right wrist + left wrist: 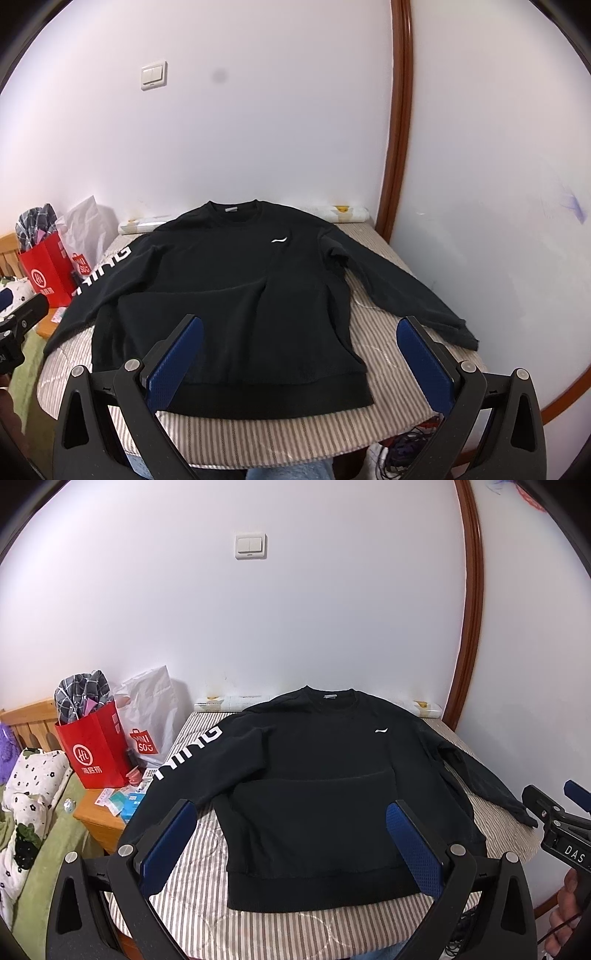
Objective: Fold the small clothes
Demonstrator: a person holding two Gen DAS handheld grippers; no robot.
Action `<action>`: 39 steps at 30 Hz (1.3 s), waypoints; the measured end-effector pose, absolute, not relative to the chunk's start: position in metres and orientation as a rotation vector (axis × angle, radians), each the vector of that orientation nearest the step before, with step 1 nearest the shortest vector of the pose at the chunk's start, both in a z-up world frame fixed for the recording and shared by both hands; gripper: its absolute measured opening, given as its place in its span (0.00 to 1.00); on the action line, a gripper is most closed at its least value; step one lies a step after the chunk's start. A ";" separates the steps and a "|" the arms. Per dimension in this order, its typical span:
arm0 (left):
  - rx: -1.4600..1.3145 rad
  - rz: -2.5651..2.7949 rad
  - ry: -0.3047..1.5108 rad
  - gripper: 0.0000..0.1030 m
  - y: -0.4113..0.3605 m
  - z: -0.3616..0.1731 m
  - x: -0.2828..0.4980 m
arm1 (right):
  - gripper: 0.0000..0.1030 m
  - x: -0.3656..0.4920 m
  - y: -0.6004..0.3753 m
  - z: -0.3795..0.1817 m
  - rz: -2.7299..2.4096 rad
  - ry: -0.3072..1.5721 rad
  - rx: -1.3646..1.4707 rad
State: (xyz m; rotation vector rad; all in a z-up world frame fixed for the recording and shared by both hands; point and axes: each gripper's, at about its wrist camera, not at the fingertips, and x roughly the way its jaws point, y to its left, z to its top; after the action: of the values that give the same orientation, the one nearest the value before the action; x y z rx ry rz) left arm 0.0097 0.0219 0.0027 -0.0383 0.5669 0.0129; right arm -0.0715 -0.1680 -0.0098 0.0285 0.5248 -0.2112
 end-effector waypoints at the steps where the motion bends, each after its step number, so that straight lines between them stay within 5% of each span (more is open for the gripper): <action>1: -0.047 0.006 0.571 1.00 0.024 0.001 0.013 | 1.00 -0.067 -0.167 -0.011 -0.207 0.527 0.030; 14: -0.366 0.029 0.766 0.99 0.117 -0.112 0.097 | 0.99 0.011 -0.167 -0.073 -0.150 0.620 0.047; 16: -0.416 0.062 0.767 0.98 0.133 -0.128 0.104 | 0.93 0.026 -0.172 -0.086 -0.119 0.669 0.097; 31: -0.802 0.120 0.725 0.81 0.212 -0.199 0.153 | 0.90 0.095 -0.168 -0.153 -0.121 0.841 0.047; 35: -0.782 0.148 0.738 0.66 0.221 -0.201 0.172 | 0.90 0.103 -0.170 -0.159 -0.132 0.855 0.037; 37: -0.788 0.174 0.746 0.50 0.227 -0.203 0.178 | 0.90 0.106 -0.174 -0.161 -0.130 0.856 0.047; 39: -0.776 0.212 0.767 0.21 0.233 -0.204 0.186 | 0.90 0.106 -0.178 -0.163 -0.128 0.854 0.056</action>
State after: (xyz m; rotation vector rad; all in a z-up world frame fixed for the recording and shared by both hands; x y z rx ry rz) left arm 0.1863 0.2330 -0.2038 -0.7761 0.7668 0.2117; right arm 0.1059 -0.1781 -0.1633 0.0556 0.8541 -0.1279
